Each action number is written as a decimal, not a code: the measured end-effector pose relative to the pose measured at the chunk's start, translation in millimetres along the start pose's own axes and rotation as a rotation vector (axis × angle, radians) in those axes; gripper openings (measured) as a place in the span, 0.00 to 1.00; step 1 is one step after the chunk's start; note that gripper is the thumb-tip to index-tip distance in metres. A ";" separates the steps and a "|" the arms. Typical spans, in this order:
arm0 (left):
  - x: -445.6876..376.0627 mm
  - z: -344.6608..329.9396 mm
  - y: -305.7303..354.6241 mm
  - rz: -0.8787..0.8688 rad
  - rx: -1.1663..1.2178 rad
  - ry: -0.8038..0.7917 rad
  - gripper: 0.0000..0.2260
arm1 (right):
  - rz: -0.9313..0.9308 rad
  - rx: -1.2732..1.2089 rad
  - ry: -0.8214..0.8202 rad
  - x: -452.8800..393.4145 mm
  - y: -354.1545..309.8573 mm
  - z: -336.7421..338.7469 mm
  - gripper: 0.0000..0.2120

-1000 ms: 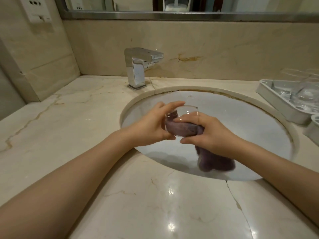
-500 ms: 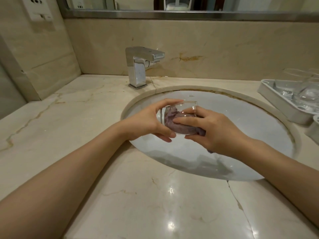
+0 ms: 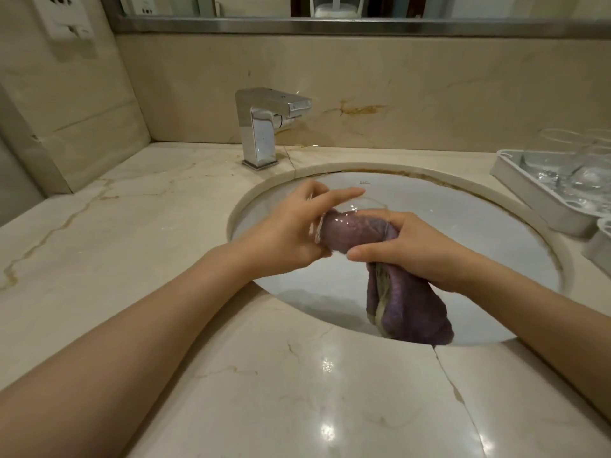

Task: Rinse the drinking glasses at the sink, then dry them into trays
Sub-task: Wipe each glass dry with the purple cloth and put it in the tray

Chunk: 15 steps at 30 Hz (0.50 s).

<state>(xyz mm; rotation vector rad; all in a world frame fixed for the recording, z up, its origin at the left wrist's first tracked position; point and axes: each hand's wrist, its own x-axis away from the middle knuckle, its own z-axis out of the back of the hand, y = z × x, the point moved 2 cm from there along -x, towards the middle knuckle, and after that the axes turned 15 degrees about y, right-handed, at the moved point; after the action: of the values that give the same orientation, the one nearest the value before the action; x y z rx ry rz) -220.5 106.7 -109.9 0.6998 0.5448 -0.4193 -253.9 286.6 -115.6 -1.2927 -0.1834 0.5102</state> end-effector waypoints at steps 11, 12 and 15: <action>0.2 -0.7 2.3 0.431 0.446 -0.155 0.39 | 0.755 0.835 0.146 3.9 5.2 -1.1 0.24; 0.6 -3.0 3.2 0.397 0.410 -0.132 0.39 | 0.721 0.810 0.151 3.5 6.0 -0.4 0.24; 1.6 -6.8 0.6 0.247 0.236 -0.059 0.40 | 0.520 0.707 0.146 2.1 6.8 -0.9 0.25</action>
<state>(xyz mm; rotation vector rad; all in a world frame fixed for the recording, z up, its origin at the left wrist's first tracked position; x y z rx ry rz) -221.1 111.5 -114.9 0.9666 0.3497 -0.2740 -253.4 288.0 -122.7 -0.6625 0.4383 0.8265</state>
